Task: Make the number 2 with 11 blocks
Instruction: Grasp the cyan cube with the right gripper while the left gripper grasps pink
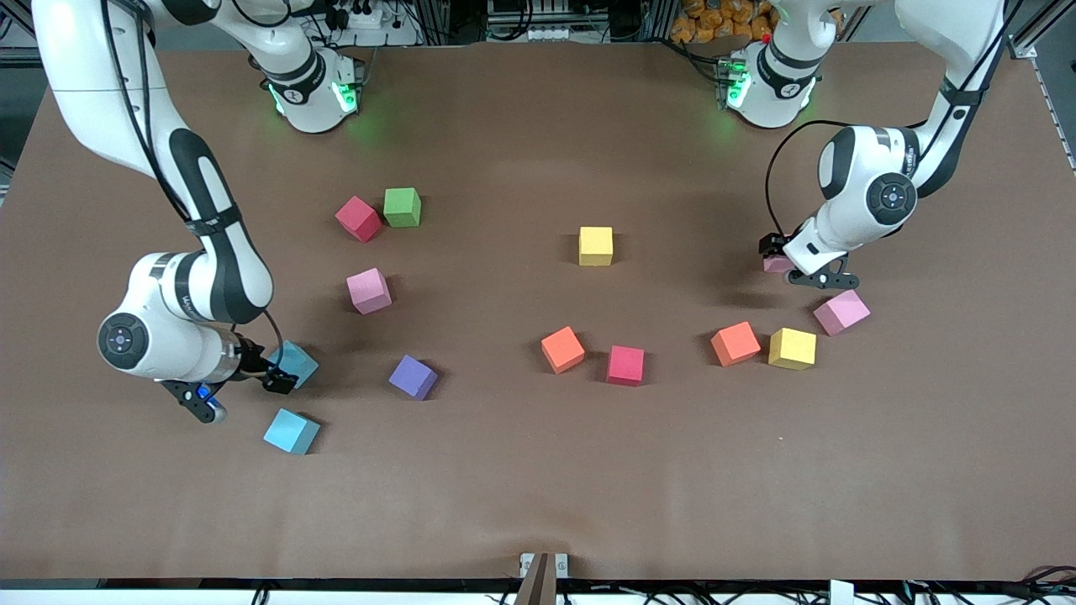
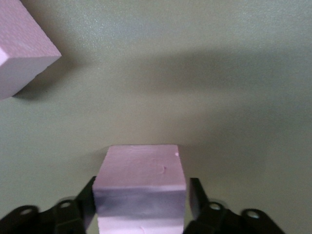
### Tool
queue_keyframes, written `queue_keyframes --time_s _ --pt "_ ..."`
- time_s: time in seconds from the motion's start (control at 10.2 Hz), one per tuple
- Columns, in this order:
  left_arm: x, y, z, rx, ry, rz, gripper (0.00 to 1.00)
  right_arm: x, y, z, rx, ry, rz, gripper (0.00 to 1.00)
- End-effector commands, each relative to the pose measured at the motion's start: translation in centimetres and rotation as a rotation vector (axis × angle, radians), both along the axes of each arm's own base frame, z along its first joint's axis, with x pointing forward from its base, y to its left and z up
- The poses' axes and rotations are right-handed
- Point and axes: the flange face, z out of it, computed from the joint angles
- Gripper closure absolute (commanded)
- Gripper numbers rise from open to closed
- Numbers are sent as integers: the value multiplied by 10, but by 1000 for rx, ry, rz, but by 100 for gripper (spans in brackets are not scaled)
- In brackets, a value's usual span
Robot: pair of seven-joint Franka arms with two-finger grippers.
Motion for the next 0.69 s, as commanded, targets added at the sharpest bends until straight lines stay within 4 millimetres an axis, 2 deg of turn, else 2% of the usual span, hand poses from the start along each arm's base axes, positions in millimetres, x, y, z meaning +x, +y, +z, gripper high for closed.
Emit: queue_keyframes --time_s 0.0,0.1,0.3,0.49,0.59 --pt "0 1 -5 8 4 -5 95 -4 2 -11 7 18 -5 0" --pt "0 3 -5 8 4 -1 100 -4 4 -12 7 18 -2 0" --pt "4 7 2 13 -11 37 100 -6 9 -19 5 28 5 2" --pt "15 9 19 33 -50 175 100 -8 11 -25 5 37 10 6" --pt "20 6 30 42 -72 233 100 -9 13 -27 5 40 19 10"
